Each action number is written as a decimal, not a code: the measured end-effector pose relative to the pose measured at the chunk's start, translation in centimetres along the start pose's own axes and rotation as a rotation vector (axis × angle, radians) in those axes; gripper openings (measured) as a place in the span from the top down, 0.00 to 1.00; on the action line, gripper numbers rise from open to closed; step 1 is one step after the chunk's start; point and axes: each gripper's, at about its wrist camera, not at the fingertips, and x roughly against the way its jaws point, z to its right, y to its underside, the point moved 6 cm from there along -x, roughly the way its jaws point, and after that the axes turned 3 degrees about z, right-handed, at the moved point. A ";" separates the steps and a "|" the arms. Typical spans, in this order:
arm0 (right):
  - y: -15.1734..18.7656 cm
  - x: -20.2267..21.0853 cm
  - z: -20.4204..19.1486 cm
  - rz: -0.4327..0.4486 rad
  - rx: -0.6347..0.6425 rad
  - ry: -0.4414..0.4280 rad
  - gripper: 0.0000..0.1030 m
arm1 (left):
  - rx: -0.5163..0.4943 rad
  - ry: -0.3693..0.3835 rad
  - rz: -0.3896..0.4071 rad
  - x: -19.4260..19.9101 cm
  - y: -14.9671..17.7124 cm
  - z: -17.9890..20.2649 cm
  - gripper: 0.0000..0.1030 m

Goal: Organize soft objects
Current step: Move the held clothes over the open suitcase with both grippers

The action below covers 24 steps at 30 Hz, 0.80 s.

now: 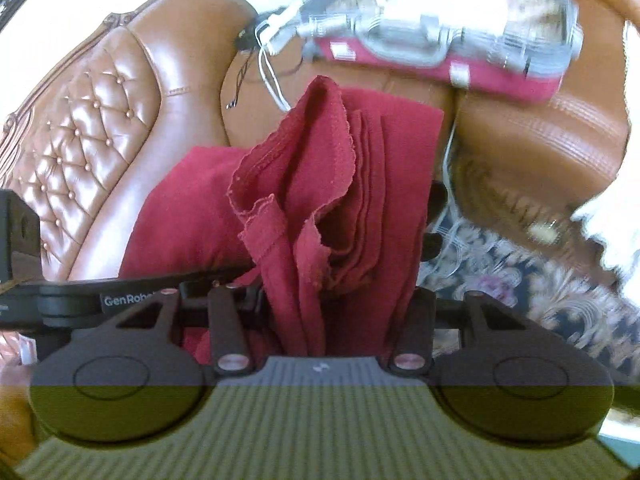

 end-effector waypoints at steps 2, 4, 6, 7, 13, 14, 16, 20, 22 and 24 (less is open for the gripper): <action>-1.5 1.6 0.8 0.008 0.023 0.013 0.46 | 0.005 0.009 0.009 0.0 -1.2 1.8 0.63; -3.3 2.6 1.8 0.008 0.036 0.020 0.46 | 0.010 0.017 0.013 -0.6 -2.4 3.3 0.63; -5.2 3.2 2.7 0.006 0.054 0.033 0.46 | 0.014 0.026 0.018 -1.6 -3.9 4.7 0.63; -6.3 3.3 3.1 0.003 0.070 0.042 0.46 | 0.020 0.031 0.020 -2.3 -4.8 5.4 0.63; -13.4 2.6 6.2 -0.007 0.146 0.108 0.46 | 0.015 0.069 0.028 -6.9 -10.5 9.3 0.63; -14.6 2.4 6.7 -0.011 0.155 0.116 0.46 | 0.014 0.075 0.026 -7.6 -11.5 9.8 0.63; -17.2 1.8 8.1 -0.023 0.161 0.117 0.46 | 0.013 0.082 0.031 -9.1 -13.7 10.7 0.63; -22.3 -0.3 10.4 -0.034 0.180 0.111 0.46 | 0.029 0.048 0.066 -11.9 -18.0 12.2 0.63; -24.5 -1.5 11.5 -0.041 0.188 0.105 0.46 | 0.047 0.029 0.082 -13.3 -19.8 12.7 0.63; -26.7 -2.8 12.3 -0.054 0.215 0.100 0.46 | 0.080 0.015 0.102 -14.9 -21.6 13.1 0.63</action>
